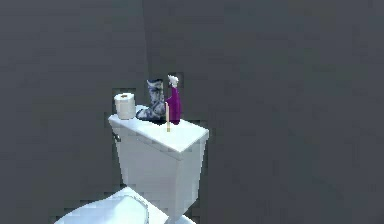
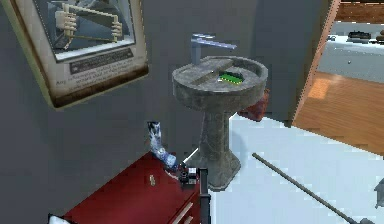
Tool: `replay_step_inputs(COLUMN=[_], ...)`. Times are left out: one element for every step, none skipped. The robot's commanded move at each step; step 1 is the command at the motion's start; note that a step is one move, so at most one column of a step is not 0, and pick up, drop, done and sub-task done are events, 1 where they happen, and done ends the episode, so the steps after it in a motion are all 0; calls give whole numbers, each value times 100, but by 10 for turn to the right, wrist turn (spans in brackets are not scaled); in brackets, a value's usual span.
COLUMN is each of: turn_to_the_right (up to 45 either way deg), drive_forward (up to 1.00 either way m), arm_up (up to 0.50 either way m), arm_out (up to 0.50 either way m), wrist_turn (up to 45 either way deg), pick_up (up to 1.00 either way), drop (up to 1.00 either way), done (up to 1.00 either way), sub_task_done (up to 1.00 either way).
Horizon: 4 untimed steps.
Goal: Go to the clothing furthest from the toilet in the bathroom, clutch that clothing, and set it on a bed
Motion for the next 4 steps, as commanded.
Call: replay_step_inputs(turn_to_the_right=[0,0,0,0], drive_forward=[0,0,0,0], arm_up=[50,4,0,0], arm_out=[0,0,0,0], wrist_turn=[0,0,-450,-450], pick_up=[0,0,0,0], drop=[0,0,0,0], done=[0,0,0,0], sub_task_done=[0,0,0,0])
